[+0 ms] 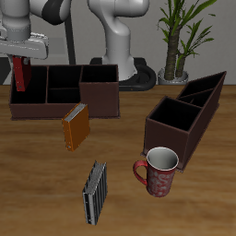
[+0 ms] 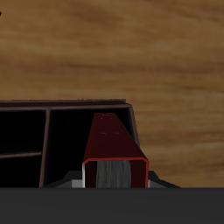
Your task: Place the red book into the back desk caddy's left compartment and place the orange book into the back desk caddy's left compartment and place the striped book into the left desk caddy's right compartment
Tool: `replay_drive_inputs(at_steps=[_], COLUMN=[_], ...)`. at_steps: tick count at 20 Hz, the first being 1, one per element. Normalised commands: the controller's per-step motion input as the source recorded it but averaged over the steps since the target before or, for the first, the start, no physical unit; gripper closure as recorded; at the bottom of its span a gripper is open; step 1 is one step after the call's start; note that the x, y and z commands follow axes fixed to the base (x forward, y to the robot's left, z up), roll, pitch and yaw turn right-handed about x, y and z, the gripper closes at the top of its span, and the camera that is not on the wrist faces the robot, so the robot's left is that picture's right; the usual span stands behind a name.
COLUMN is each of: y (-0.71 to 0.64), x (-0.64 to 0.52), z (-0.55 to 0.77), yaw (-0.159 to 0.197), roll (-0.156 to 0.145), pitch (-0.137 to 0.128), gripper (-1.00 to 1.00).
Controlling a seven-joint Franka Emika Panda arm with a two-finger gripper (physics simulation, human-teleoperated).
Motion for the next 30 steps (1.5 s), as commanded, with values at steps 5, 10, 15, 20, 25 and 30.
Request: replay_drive_inputs(at_steps=[5, 10, 15, 20, 25, 30], y=[-0.01, -0.08, 0.08, -0.03, -0.04, -0.14], x=[-0.06, 0.02, 0.05, 0.03, 0.0, -0.01], z=[-0.01, -0.17, -0.22, -0.16, -0.11, -0.21], yaw=[0.009, -0.023, 0.007, -0.02, -0.017, -0.051], roll=[-0.002, -0.004, 0.012, -0.001, -0.01, -0.058], pitch=[0.0, 0.034, 0.034, 0.029, 0.022, 0.044], gripper=[1.0, 1.0, 1.0, 1.0, 1.0, -1.0])
